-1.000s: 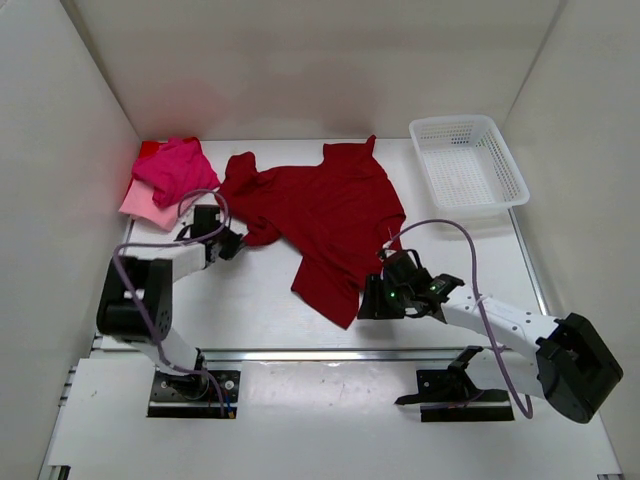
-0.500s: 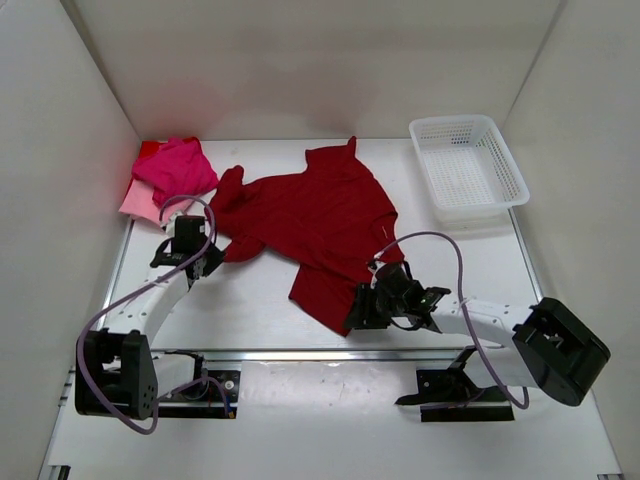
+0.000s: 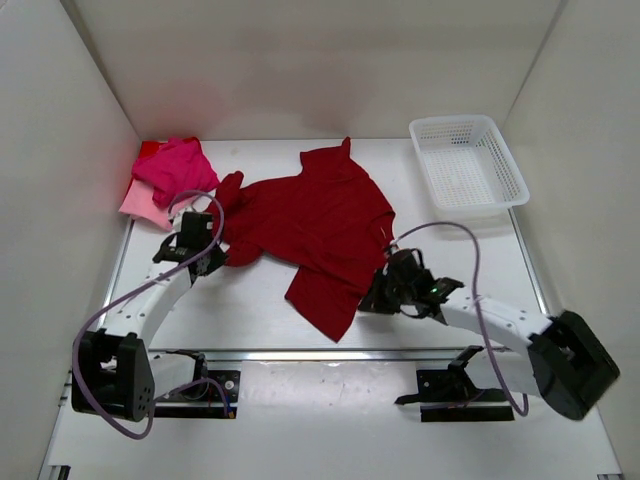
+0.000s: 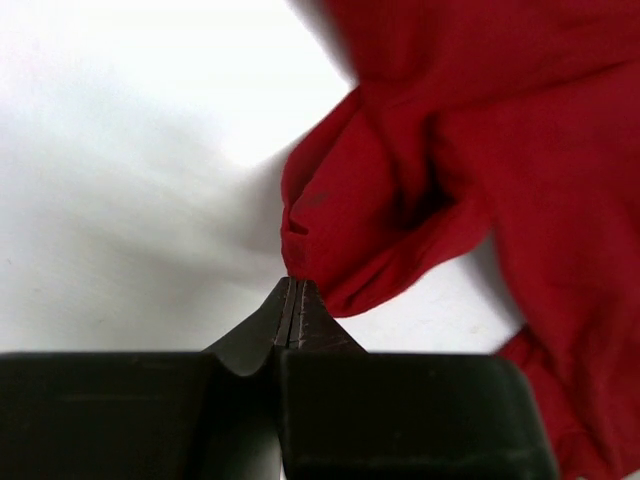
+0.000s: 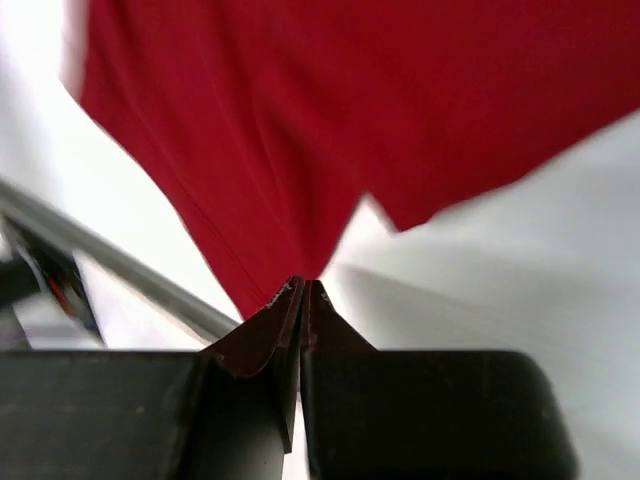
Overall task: Fold and stack the t-shirts
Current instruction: Flatten out the crumpled T-shirt at the center of the board.
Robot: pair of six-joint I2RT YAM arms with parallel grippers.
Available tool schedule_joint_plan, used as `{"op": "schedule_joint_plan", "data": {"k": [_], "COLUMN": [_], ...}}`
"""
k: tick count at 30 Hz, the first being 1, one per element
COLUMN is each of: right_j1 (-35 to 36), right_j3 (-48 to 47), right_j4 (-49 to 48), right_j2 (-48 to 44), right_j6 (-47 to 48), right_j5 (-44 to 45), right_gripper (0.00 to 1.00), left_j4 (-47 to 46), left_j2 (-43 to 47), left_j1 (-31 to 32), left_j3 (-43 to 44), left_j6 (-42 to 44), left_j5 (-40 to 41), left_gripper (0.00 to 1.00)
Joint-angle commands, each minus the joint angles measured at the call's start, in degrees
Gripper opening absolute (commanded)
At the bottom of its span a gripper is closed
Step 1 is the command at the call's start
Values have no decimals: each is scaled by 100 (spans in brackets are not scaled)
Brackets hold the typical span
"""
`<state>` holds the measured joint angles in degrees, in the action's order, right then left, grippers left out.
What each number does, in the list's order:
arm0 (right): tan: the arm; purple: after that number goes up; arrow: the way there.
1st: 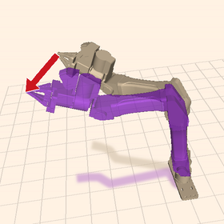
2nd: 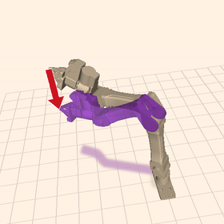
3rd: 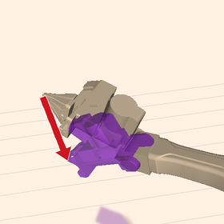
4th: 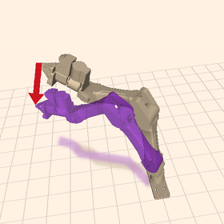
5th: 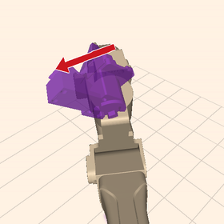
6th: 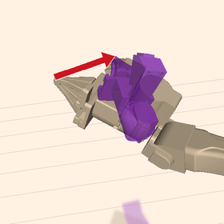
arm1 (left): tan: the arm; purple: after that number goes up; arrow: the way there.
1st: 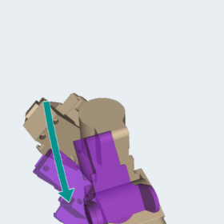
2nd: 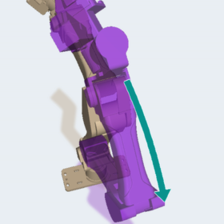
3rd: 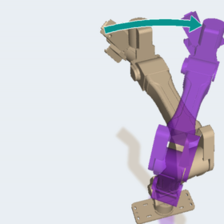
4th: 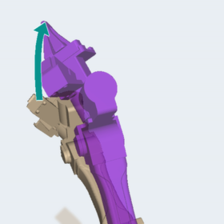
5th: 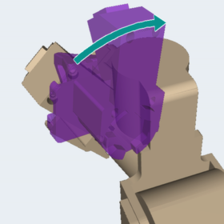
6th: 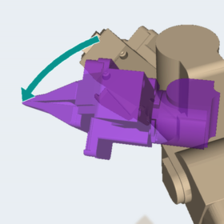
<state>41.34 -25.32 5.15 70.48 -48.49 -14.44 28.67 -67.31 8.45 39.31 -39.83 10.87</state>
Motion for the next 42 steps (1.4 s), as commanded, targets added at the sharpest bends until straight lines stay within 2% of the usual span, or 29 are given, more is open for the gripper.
{"op": "schedule_joint_plan", "data": {"k": [1, 3, 6, 8, 10, 12, 14, 15, 19, 29, 33, 36, 39, 42], "right_j1": [-670, -1205, -1427, -1296, -553, 159, 444, 619, 901, 1604, 1640, 1535, 1439, 1219], "right_j3": [-849, -1360, -2238, -2354, -2215, -1619, -1223, -951, -396, 360, 634, 897, 924, 950], "right_j4": [1116, 1618, 2322, 2640, 2781, 2510, 1923, 1798, 894, -1049, -1691, -2165, -2264, -2325], "right_j2": [-912, -1359, -1519, -1406, -1361, -1440, -1449, -1380, -993, 61, 334, 519, 617, 695], "right_j6": [743, 1199, 1491, 1553, 1291, 897, 631, 369, -2, -1258, -1671, -1944, -2024, -2077], "right_j5": [433, 380, 319, -14, 133, 520, 573, 591, 617, 688, 749, 688, 653, 521], "right_gripper": [0, 0, 0, 0, 8, 33, 43, 45, 42, 42, 41, 36, 27, 25], "left_j4": [122, 235, 402, 499, 430, 386, 280, 263, 358, 245, 227, 192, 183, 166], "left_j2": [121, 104, 148, 156, 209, 262, 262, 245, 34, -265, -344, -371, -362, -327], "left_j1": [166, 148, 244, 219, 184, 131, 105, 122, 376, 649, 685, 649, 623, 597], "left_j3": [795, 1060, 1386, 1387, 1185, 826, 632, 604, 771, 648, 709, 753, 754, 727], "left_j6": [300, 239, 327, 336, 327, 240, 204, 204, 300, 388, 389, 380, 388, 354], "left_j5": [301, 179, 178, 248, 258, 126, 29, 81, 178, 187, 204, 161, 152, 134], "left_gripper": [0, 0, 0, 0, 0, 0, 0, 0, 0, 0, 0, 0, 0, 0]}}
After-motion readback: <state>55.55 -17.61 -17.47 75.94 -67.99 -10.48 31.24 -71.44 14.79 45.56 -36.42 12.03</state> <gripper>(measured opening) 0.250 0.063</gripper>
